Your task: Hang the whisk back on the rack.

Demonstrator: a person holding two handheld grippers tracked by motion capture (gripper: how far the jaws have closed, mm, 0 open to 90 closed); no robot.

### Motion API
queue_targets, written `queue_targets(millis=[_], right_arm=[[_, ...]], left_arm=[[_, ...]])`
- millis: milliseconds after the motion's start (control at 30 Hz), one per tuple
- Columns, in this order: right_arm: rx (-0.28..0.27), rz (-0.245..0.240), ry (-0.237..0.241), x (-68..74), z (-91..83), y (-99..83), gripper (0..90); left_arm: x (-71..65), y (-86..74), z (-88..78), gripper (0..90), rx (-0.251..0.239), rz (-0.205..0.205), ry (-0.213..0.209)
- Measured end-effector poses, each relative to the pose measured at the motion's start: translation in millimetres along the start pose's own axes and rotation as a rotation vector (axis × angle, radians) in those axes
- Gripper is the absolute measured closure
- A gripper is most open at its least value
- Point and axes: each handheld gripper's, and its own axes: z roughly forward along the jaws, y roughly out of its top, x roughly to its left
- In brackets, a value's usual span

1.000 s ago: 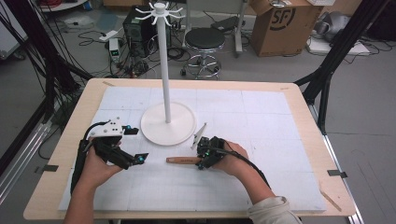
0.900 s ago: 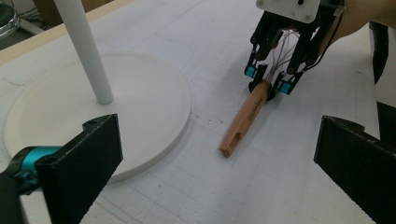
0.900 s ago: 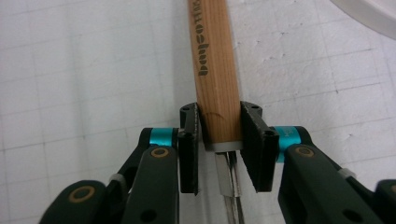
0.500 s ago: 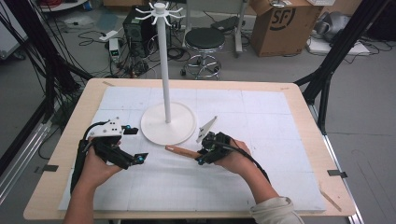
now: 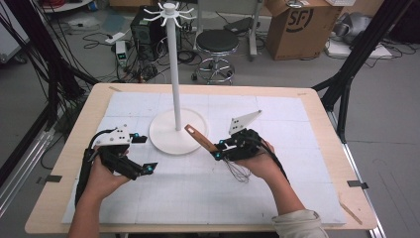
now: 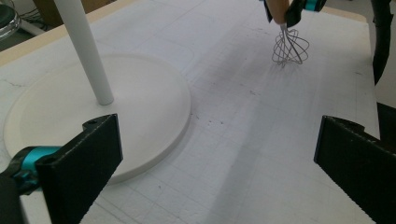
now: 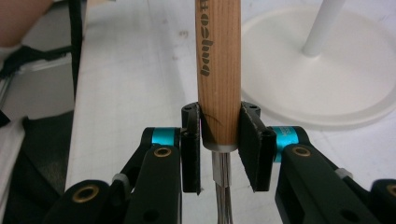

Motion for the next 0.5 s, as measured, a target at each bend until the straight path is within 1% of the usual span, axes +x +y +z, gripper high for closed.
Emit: queue_targets(millis=[33,100,200,267,300,367,433,500], right_arm=[[-0.014,-0.011,-0.006,0.0,-3.0,1.6,71.7],[-0.043,-0.009,-0.006,1.2,-8.9,5.9,71.6],[-0.081,-0.034,-0.024,2.3,-17.0,14.4,71.6],[-0.097,-0.028,-0.021,3.7,-22.2,20.1,71.6],[-0.113,-0.040,-0.035,3.3,-24.1,23.1,71.6],[-0.129,-0.048,-0.040,3.5,-27.7,28.8,71.6],[-0.154,-0.051,-0.044,3.3,-30.5,34.1,71.6],[-0.157,-0.041,-0.039,4.2,-33.2,40.0,71.6]], left_arm=[[0.0,0.0,0.1,1.6,0.001,0.000,0.000],[-0.1,0.0,0.4,1.6,0.002,0.000,0.000],[-0.1,0.0,0.5,1.6,0.003,0.003,-0.003],[-0.3,0.2,0.4,1.6,0.003,0.003,0.001],[-0.3,0.1,0.3,1.6,0.002,0.003,0.000],[-0.2,0.2,0.1,1.6,0.002,0.004,0.000],[-0.2,0.2,0.2,1.6,0.001,0.003,0.000],[-0.2,0.1,0.3,1.6,0.001,0.002,-0.001]])
